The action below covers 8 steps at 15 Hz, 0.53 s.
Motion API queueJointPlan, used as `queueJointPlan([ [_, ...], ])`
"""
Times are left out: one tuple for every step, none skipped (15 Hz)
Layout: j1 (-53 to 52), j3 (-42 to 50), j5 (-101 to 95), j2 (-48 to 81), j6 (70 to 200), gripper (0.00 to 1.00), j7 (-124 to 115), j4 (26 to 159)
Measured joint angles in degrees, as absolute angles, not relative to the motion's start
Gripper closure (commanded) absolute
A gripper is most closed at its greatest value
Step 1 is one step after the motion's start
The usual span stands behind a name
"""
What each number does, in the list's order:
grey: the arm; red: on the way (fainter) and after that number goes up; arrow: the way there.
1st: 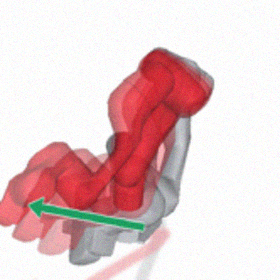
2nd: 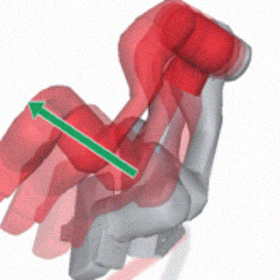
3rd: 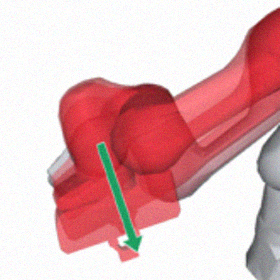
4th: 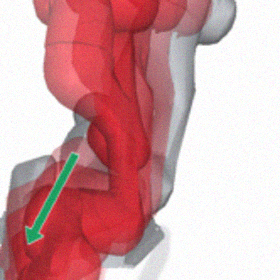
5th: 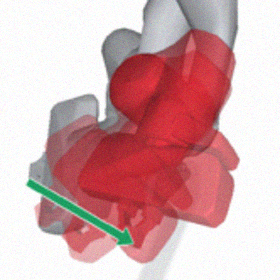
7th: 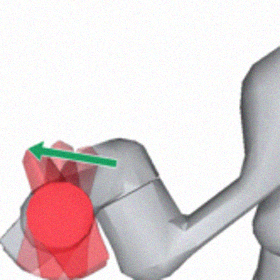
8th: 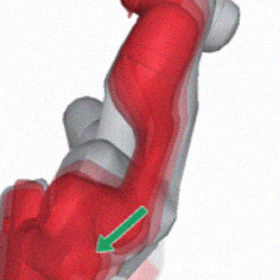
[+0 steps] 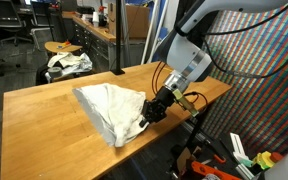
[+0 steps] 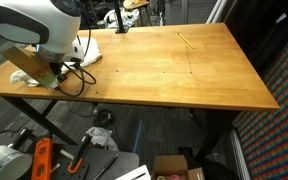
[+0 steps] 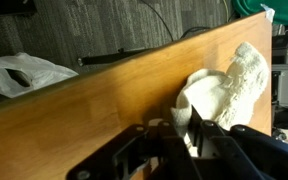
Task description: Fold the towel in half
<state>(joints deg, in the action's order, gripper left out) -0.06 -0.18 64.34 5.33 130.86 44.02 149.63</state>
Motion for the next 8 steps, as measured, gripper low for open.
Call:
queueJointPlan([
  [0.1, -0.1, 63.9, 5.4, 130.9, 1.0, 44.0, 149.6],
  [0.2, 0.1, 63.1, 5.5, 131.0, 0.97, 44.0, 149.5],
  [0.4, 0.4, 61.8, 5.6, 131.2, 0.98, 43.9, 149.3],
  [0.6, 0.6, 60.4, 5.7, 131.7, 0.97, 43.8, 149.2],
  [0.8, 0.8, 58.8, 5.8, 132.3, 0.97, 43.6, 149.1],
  [1.0, 1.0, 57.2, 5.9, 133.0, 0.96, 43.3, 148.9],
  [1.2, 1.1, 55.7, 6.0, 133.4, 0.96, 43.0, 148.9],
  [1.4, 1.2, 54.7, 6.0, 133.7, 0.94, 42.7, 148.8],
])
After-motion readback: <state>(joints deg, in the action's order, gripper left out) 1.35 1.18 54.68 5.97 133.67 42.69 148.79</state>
